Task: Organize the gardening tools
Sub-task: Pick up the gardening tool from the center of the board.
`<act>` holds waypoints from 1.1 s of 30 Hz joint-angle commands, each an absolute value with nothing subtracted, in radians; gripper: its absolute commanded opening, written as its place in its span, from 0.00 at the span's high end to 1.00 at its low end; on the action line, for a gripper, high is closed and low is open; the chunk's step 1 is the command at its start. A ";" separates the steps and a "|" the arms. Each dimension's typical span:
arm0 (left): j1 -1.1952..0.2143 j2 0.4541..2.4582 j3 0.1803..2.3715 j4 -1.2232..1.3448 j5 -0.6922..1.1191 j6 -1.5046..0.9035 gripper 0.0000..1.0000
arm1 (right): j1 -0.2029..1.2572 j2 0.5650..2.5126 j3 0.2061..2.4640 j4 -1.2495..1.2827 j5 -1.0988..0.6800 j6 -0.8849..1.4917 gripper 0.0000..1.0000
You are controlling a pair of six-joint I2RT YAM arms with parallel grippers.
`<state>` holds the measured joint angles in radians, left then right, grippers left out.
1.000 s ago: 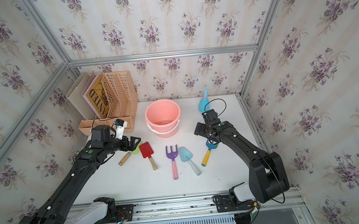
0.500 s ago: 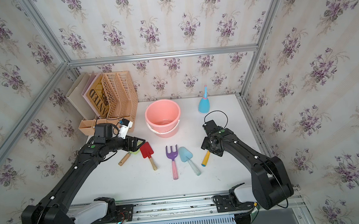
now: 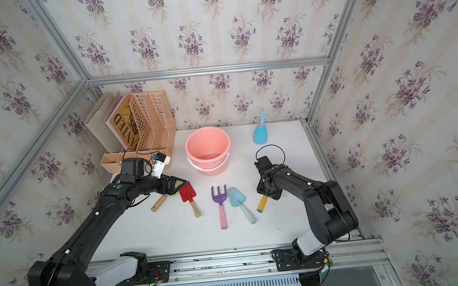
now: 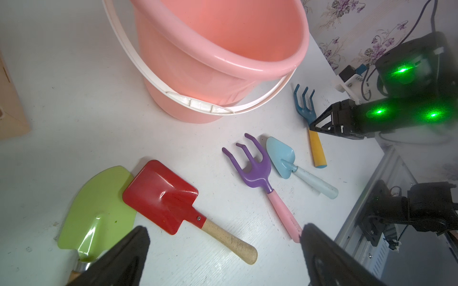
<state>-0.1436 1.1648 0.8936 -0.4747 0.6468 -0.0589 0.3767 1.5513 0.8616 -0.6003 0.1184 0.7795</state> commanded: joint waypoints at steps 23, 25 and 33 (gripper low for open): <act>-0.143 1.158 0.894 -0.472 0.640 -0.054 0.01 | 0.423 1.497 0.767 -0.541 0.050 0.826 0.53; -0.143 1.157 0.894 -0.475 0.638 -0.052 0.01 | 0.424 1.488 0.756 -0.540 0.053 0.832 0.52; -0.143 1.162 0.896 -0.472 0.636 -0.054 0.01 | 0.432 1.506 0.737 -0.509 0.031 0.843 0.53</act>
<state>-0.1436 1.1606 0.8921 -0.4793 0.6373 -0.0589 0.4255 1.4952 0.7460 -0.5346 0.0525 0.8318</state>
